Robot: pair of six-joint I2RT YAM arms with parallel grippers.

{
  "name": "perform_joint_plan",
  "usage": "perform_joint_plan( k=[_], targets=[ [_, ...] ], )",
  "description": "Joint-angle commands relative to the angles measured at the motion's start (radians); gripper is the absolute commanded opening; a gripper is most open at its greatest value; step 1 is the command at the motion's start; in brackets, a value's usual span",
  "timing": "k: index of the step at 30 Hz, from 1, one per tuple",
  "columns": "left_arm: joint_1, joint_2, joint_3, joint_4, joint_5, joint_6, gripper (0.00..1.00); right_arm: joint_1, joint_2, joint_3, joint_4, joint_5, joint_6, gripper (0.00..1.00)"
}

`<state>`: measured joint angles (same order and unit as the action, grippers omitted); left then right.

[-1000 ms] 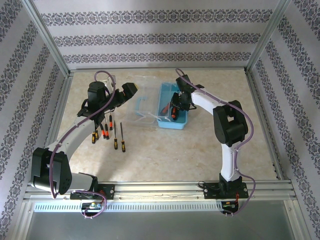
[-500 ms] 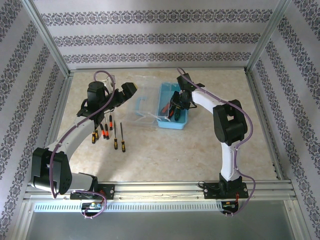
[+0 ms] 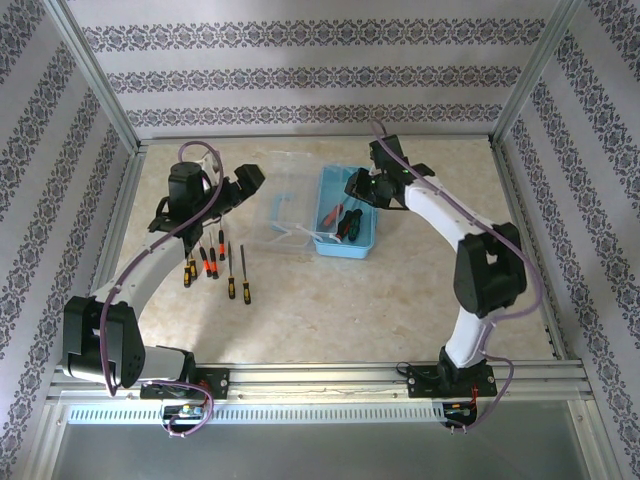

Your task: Pack the tool kit

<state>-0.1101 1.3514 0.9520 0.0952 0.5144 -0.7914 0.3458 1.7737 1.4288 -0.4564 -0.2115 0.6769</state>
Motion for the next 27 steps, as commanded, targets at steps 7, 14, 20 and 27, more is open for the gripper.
perform_joint_plan(
  k=[7,14,20,27],
  targets=[
    [0.066,-0.075,0.083,-0.26,-0.306,0.189,0.94,0.08,-0.209,-0.293,0.289,-0.095,-0.083,0.43],
    [0.067,-0.195,0.022,-0.505,-0.518,0.207,0.85,0.13,-0.271,-0.383,0.388,-0.112,-0.152,0.34],
    [0.067,-0.239,-0.086,-0.652,-0.586,0.162,0.78,0.146,-0.314,-0.461,0.478,-0.133,-0.142,0.32],
    [0.023,-0.211,-0.185,-0.674,-0.53,0.092,0.48,0.172,-0.362,-0.518,0.486,-0.118,-0.153,0.31]
  ],
)
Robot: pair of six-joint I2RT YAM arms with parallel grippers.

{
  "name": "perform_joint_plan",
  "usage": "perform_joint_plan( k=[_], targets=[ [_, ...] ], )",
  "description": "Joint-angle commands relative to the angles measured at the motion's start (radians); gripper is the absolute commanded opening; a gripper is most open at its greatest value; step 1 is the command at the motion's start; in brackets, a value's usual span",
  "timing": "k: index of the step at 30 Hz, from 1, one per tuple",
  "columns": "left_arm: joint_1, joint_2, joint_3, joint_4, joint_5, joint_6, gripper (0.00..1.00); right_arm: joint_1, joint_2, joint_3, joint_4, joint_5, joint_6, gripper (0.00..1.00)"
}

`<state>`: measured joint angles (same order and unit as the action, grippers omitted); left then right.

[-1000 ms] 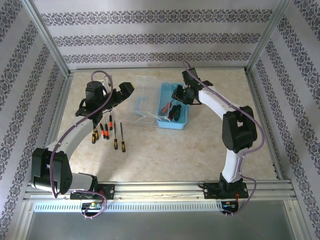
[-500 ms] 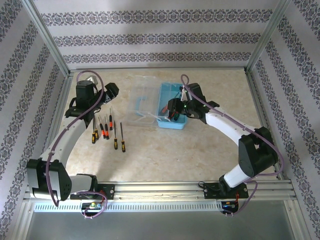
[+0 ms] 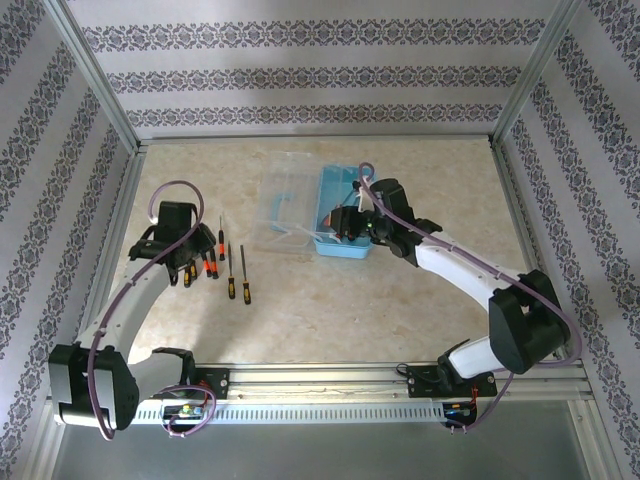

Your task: Pack the tool kit

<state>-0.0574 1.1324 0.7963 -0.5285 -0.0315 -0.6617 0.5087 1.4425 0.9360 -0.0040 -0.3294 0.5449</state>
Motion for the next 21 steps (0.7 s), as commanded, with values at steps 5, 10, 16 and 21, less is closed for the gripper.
perform_joint_plan(
  k=[5,10,16,21],
  targets=[
    [-0.157,0.013,-0.079,-0.061,0.001,-0.056,0.46,0.008,-0.047,-0.089,0.085,0.019,-0.008,0.29],
    [-0.214,0.049,-0.102,-0.072,-0.004,-0.042,0.36,-0.007,-0.039,-0.146,0.176,0.032,0.006,0.27],
    [-0.273,0.123,-0.103,-0.065,0.008,-0.02,0.29,-0.028,-0.063,-0.173,0.213,0.01,0.037,0.27],
    [-0.293,0.15,-0.106,-0.078,-0.017,-0.006,0.33,-0.03,-0.092,-0.194,0.228,0.02,0.049,0.28]
  ],
)
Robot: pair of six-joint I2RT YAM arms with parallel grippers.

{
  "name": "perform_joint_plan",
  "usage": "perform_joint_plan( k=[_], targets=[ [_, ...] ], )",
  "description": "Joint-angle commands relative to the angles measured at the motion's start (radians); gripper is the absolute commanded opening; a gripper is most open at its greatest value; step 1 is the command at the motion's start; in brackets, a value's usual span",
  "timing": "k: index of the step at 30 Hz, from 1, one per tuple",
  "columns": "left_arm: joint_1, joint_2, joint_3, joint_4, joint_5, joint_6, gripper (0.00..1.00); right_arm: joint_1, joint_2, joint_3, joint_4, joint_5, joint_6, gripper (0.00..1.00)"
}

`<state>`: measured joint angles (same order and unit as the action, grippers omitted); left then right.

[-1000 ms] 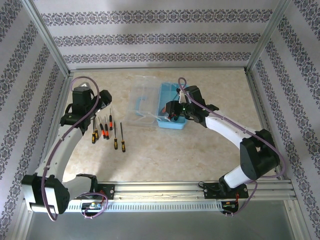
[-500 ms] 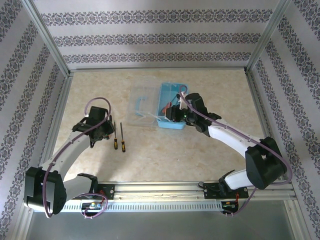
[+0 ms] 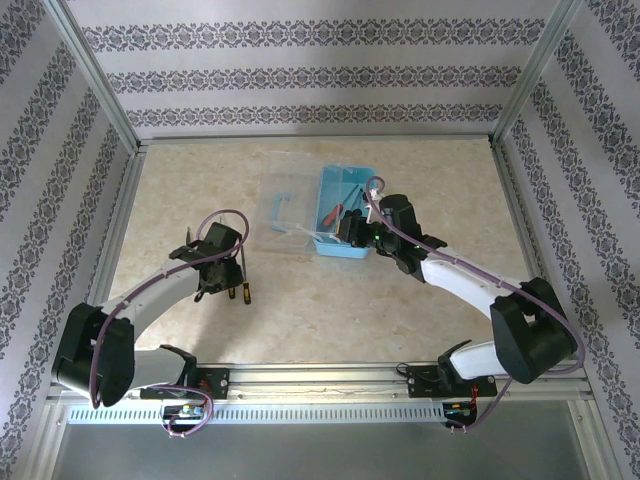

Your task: Pack the tool kit

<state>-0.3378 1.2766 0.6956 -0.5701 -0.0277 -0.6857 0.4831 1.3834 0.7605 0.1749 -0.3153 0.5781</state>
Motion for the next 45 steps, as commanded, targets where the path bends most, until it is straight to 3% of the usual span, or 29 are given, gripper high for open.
perform_joint_plan(
  k=[1,12,23,28,45],
  targets=[
    [-0.013,0.01,-0.005,-0.034,-0.021,0.022,0.33,-0.005,-0.037,-0.022,0.052,0.006,0.017,0.28],
    [-0.013,0.135,0.039,-0.031,-0.014,0.075,0.32,-0.018,-0.023,-0.027,0.068,-0.011,0.041,0.3],
    [-0.012,0.229,0.035,0.006,-0.012,0.105,0.22,-0.024,-0.027,-0.03,0.071,-0.014,0.048,0.3],
    [-0.012,0.206,0.047,-0.01,-0.014,0.131,0.14,-0.026,-0.024,-0.032,0.074,-0.016,0.049,0.3],
    [-0.016,-0.036,0.223,-0.234,-0.048,0.188,0.14,-0.041,-0.02,-0.047,0.093,-0.015,0.073,0.34]
  ],
)
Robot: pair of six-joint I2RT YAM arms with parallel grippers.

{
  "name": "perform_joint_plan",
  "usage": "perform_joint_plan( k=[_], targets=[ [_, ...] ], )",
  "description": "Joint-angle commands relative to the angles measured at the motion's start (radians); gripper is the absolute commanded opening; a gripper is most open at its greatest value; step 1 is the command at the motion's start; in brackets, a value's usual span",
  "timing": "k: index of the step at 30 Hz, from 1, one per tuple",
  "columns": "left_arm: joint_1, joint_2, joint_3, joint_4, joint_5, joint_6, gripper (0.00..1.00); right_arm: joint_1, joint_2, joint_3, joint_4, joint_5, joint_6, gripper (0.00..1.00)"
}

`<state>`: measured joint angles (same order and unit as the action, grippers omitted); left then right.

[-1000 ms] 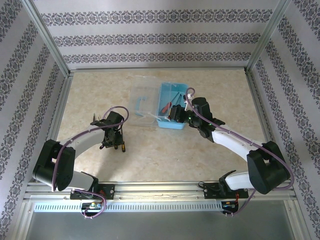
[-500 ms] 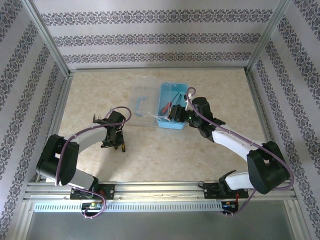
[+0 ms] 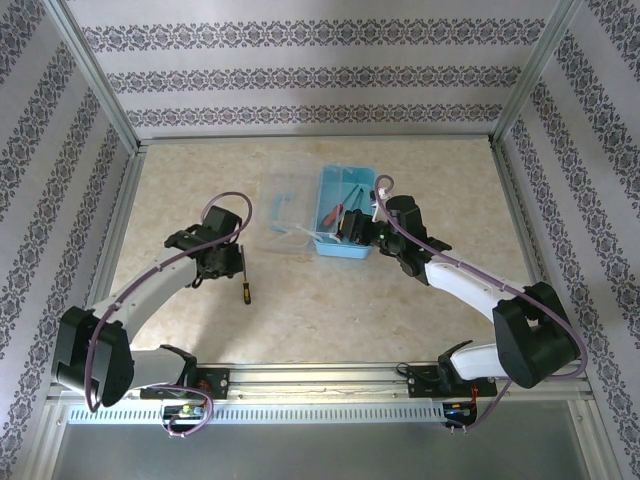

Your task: Pack the tool kit

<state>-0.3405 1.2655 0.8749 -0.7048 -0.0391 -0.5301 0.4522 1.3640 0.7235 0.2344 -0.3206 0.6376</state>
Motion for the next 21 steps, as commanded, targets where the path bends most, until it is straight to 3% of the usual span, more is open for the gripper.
perform_joint_plan(
  k=[1,10,21],
  targets=[
    [-0.015,-0.029,0.057,-0.112,-0.039,0.034,0.14,-0.01,-0.001,-0.011,0.034,-0.008,0.014,0.34],
    [-0.077,-0.027,0.184,-0.176,-0.063,0.03,0.14,-0.017,0.006,-0.015,0.054,-0.028,0.023,0.35],
    [-0.337,0.028,0.285,-0.037,0.049,-0.04,0.13,0.002,0.074,-0.039,0.396,-0.342,0.191,0.42]
  ],
)
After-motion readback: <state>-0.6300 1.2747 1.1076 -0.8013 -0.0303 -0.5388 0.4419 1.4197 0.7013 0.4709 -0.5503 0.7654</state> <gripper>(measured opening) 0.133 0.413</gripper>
